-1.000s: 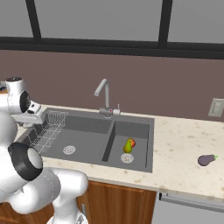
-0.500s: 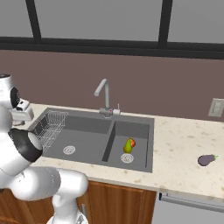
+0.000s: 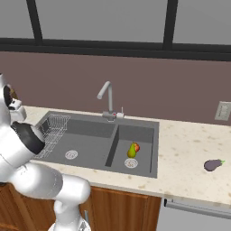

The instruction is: There is a mixed pile of frozen fruits and vegetables on the counter. Locate all the frozen vegetables and place the items in a bowl on the counter. Take all the frozen fruits and defrost them in a running sink.

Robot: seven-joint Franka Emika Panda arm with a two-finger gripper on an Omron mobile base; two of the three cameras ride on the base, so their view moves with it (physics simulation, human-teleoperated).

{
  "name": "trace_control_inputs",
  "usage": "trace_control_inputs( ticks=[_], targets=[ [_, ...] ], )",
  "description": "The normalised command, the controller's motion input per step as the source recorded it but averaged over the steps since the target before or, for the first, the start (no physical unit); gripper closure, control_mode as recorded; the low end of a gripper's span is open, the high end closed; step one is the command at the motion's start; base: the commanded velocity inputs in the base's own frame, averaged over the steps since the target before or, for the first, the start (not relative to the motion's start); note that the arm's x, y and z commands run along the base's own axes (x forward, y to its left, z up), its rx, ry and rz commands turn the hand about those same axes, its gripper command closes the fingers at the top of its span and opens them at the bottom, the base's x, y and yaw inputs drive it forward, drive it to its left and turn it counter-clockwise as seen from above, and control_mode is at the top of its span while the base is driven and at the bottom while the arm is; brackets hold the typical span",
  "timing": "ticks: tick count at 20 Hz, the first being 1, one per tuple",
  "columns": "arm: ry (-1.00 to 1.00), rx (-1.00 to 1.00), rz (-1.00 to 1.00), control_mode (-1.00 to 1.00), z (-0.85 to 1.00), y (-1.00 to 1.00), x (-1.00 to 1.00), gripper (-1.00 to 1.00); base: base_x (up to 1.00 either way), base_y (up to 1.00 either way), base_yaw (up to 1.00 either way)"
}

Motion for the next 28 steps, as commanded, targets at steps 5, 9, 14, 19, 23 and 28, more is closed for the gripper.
trace_control_inputs(
  ticks=[5,9,14,19,23,28],
  targets=[
    [0.01,-0.01,0.07,-1.0,0.07,0.42,0.0,1.0,0.0,0.0,0.0],
    [0.02,-0.05,0.05,-1.0,0.0,0.49,0.04,1.0,0.0,0.0,0.0],
    [-0.02,-0.03,-0.03,-1.0,-0.04,0.31,0.11,1.0,0.0,0.0,0.0],
    [0.01,0.0,-0.08,-1.0,-0.03,0.25,0.18,1.0,0.0,0.0,0.0],
    [0.05,-0.01,-0.06,-1.0,-0.17,0.3,0.15,1.0,0.0,0.0,0.0],
    [0.03,-0.03,-0.07,-1.0,-0.14,0.36,0.19,1.0,0.0,0.0,0.0]
  ],
)
